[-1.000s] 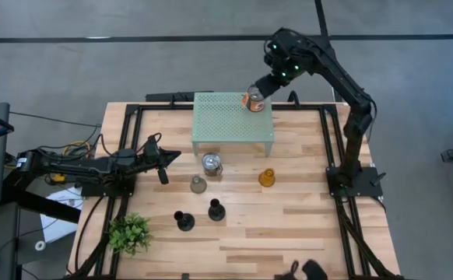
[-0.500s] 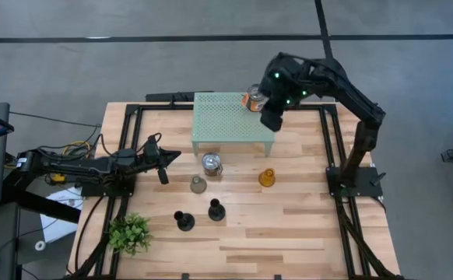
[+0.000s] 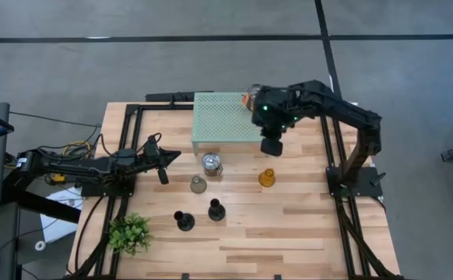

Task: Pick & Place candle stick holders
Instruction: Put the yellow glass holder on the shelf

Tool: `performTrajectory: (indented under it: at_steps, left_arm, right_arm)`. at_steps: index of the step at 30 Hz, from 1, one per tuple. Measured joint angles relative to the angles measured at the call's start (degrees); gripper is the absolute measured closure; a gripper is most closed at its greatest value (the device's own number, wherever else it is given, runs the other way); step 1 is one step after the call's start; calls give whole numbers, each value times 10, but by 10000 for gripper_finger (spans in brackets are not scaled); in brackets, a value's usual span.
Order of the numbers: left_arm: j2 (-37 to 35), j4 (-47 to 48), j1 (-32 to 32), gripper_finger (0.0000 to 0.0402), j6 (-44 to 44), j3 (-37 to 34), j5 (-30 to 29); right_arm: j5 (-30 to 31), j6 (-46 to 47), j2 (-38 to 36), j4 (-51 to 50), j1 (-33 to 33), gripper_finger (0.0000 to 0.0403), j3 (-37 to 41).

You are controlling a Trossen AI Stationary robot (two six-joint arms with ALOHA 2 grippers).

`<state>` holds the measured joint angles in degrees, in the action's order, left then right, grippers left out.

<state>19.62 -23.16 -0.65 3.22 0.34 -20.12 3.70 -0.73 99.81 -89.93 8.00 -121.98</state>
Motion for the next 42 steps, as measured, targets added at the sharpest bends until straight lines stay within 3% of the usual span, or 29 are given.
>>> performTrajectory:
  at_steps: [8,18,25,31,42]
  left_arm:
    - [0,0,0,394,0,0,0]
    - [0,0,0,394,0,0,0]
    - [0,0,0,394,0,0,0]
    - [0,0,0,394,0,0,0]
    - [0,0,0,394,0,0,0]
  right_arm:
    - [41,80,-86,36,-9,400,163]
    - [39,124,-215,229,-55,402,450]
    - [37,179,-280,373,-95,402,604]
    - [23,204,-289,428,-137,402,673]
    - [33,168,-226,483,-192,402,689]
